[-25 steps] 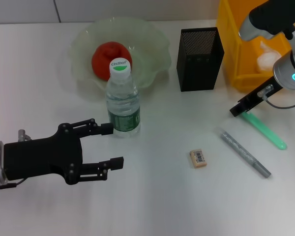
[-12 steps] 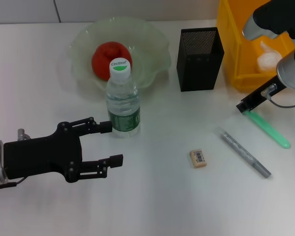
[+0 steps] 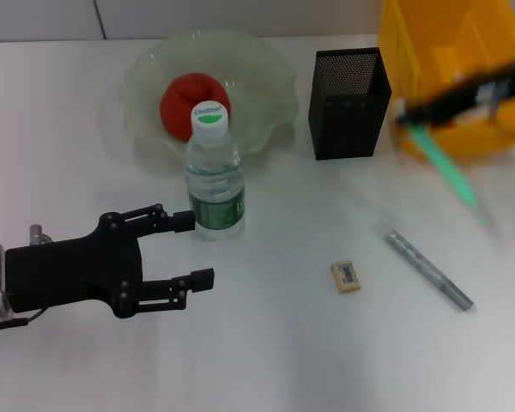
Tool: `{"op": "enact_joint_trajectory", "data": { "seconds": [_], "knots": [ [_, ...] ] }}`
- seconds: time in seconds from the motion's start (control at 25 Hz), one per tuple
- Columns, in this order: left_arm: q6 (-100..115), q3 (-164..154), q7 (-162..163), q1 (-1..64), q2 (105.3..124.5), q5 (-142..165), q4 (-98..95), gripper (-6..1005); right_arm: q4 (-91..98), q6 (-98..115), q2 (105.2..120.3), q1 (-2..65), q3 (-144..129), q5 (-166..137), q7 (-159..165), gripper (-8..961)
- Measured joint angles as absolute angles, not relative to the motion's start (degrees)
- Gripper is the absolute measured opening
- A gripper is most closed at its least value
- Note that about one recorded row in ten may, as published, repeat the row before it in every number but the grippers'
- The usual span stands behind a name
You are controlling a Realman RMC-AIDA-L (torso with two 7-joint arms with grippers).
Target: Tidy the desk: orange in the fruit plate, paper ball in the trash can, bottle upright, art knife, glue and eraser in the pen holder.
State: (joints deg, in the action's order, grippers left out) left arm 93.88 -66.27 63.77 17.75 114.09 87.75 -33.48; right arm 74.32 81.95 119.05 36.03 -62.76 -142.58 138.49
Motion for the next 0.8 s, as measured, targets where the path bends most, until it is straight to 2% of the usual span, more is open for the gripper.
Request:
{"op": "enact_joint_trajectory", "data": {
  "seconds": [0.04, 0.16, 0.24, 0.28, 0.32, 0.4, 0.44, 0.48, 0.64, 0.8],
  "knots": [
    [93.9, -66.3, 63.8, 17.8, 114.10, 87.8, -33.5, 809, 80.5, 80.2, 119.10, 32.4, -59.3, -132.8, 135.4, 164],
    [93.8, -66.3, 63.8, 17.9, 114.13, 87.8, -33.5, 809, 82.6, 75.5, 119.16, 29.0, -56.5, -120.3, 129.7, 164],
    [93.7, -66.3, 63.8, 18.0, 114.15, 87.8, -33.5, 809, 77.5, 66.8, 119.16, 26.2, -55.4, -100.0, 115.5, 165],
    [93.6, -66.3, 63.8, 18.0, 114.15, 87.8, -33.5, 809, 77.5, 66.8, 119.16, 26.2, -55.4, -100.0, 115.5, 165],
    [93.6, -66.3, 63.8, 18.0, 114.15, 87.8, -33.5, 809, 68.3, 64.2, 119.05, 27.3, -55.2, -87.9, 104.0, 165],
    [93.5, -66.3, 63.9, 18.2, 114.16, 87.9, -33.5, 809, 62.3, 63.8, 118.96, 28.8, -54.9, -83.5, 98.9, 165],
    [93.4, -66.3, 64.0, 18.3, 114.16, 87.9, -33.5, 809, 50.9, 63.1, 118.64, 32.3, -53.9, -77.8, 90.8, 165],
    [93.4, -66.3, 64.1, 18.3, 114.16, 87.9, -33.5, 809, 50.9, 63.1, 118.64, 32.3, -53.9, -77.8, 90.8, 172],
    [92.9, -66.3, 64.6, 18.7, 114.23, 87.9, -33.5, 808, 31.7, 59.3, 118.10, 40.5, -49.1, -76.3, 79.3, 198],
    [92.4, -66.3, 64.6, 18.8, 114.25, 87.9, -33.5, 808, 28.1, 55.6, 118.67, 42.6, -49.4, -76.8, 76.7, 224]
  ]
}}
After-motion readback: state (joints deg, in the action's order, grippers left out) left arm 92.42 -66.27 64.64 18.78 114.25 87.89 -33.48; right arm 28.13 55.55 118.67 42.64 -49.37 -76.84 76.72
